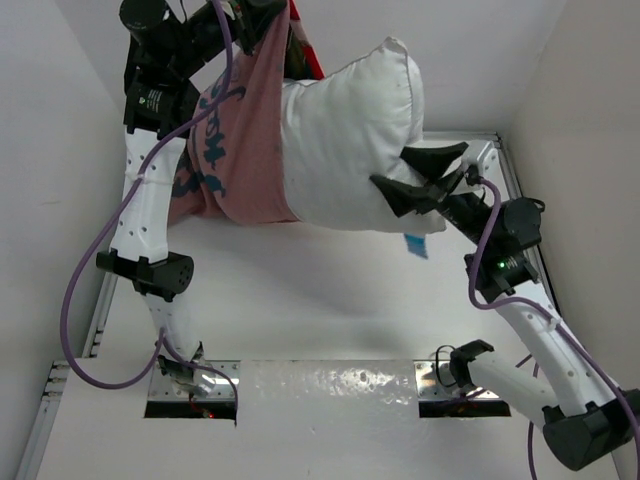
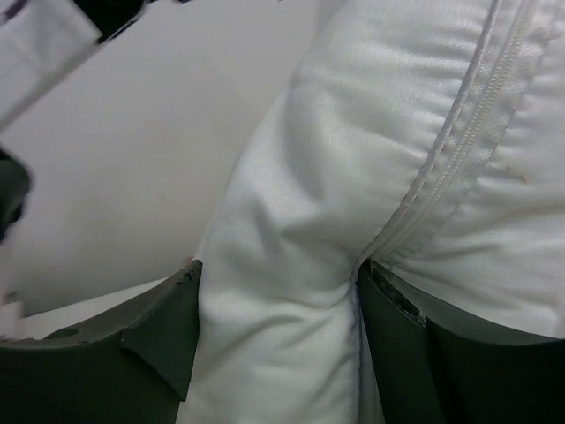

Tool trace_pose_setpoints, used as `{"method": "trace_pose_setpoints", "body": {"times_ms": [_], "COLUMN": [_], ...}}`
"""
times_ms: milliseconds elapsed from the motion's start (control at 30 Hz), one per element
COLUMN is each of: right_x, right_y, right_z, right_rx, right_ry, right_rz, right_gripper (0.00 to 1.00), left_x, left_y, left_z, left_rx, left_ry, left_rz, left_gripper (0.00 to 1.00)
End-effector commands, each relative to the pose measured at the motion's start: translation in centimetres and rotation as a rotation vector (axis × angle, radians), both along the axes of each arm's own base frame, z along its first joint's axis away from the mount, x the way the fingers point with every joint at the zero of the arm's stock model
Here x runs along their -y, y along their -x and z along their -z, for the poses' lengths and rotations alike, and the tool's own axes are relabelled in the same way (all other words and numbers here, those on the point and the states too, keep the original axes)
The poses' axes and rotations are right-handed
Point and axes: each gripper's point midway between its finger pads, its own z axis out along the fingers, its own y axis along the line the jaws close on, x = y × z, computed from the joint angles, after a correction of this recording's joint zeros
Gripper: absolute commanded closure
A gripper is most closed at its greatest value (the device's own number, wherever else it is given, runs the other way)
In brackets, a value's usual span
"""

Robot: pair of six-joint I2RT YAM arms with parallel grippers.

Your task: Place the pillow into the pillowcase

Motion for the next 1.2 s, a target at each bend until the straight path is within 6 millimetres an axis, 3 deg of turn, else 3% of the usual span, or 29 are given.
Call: {"method": "trace_pose_setpoints", "body": {"times_ms": [0, 67, 200, 233, 300, 333, 367, 400, 467, 533, 667, 800, 900, 1000, 1033, 1067, 1167], "right_x": [-4.3, -4.1, -0.8, 0.1, 1.3, 1.7, 2.1, 2.3, 3.0, 3.2, 2.9, 1.7, -0.6, -3.9, -5.5, -6.6, -9.3], "right_y": [3.2, 3.2, 2.1, 1.1, 0.9, 0.7, 0.9, 0.8, 0.7, 0.6, 1.0, 1.7, 2.7, 3.6, 5.5, 6.1, 6.5], "right_z": [4.9, 6.4, 4.8, 5.3, 3.8, 4.6, 3.6, 4.2, 3.1, 3.4, 3.1, 5.4, 8.1, 13.8, 15.3, 16.2, 21.6], "right_rx": [-0.222, -0.25, -0.08, -0.11, -0.041, -0.073, -0.042, -0.071, -0.049, -0.069, -0.05, -0.108, -0.181, -0.454, -0.491, -0.555, -0.585], "right_ry": [0.018, 0.018, 0.047, 0.059, 0.121, 0.161, 0.186, 0.215, 0.24, 0.262, 0.283, 0.364, 0.405, 0.36, 0.352, 0.333, 0.437], "right_rz": [-0.357, -0.342, -0.079, 0.001, 0.083, 0.111, 0.133, 0.147, 0.187, 0.199, 0.175, 0.08, -0.101, -0.351, -0.507, -0.563, -0.551], "right_gripper": [0.31, 0.29, 0.15, 0.13, 0.1, 0.08, 0.06, 0.06, 0.06, 0.05, 0.06, 0.08, 0.11, 0.19, 0.22, 0.25, 0.28], "left_x": [-2.1, -2.2, -2.5, -2.7, -2.8, -3.0, -3.1, -3.3, -3.7, -4.2, -5.6, -6.2, -6.1, -6.2, -6.4, -6.6, -6.7], "left_y": [5.1, 5.0, 4.7, 4.6, 4.5, 4.5, 4.3, 4.3, 3.5, 2.6, -0.7, -2.7, -3.0, -2.8, -2.8, -2.8, -2.6], "left_z": [-8.6, -8.6, -8.5, -8.5, -8.5, -8.7, -8.6, -8.6, -8.1, -7.6, -5.5, -4.1, -4.1, -4.9, -5.3, -5.4, -5.8], "left_rx": [0.321, 0.321, 0.324, 0.326, 0.333, 0.338, 0.344, 0.349, 0.35, 0.349, 0.362, 0.352, 0.346, 0.36, 0.371, 0.376, 0.39], "left_ry": [0.08, 0.075, 0.065, 0.067, 0.059, 0.058, 0.048, 0.041, 0.016, -0.011, -0.106, -0.137, -0.12, -0.098, -0.089, -0.088, -0.088], "left_rz": [-0.067, -0.075, -0.092, -0.098, -0.11, -0.118, -0.129, -0.139, -0.183, -0.231, -0.379, -0.443, -0.441, -0.447, -0.459, -0.465, -0.476], "left_gripper": [1.0, 1.0, 1.0, 1.0, 1.0, 1.0, 1.0, 1.0, 1.0, 1.0, 1.0, 1.0, 1.0, 1.0, 1.0, 1.0, 1.0]}}
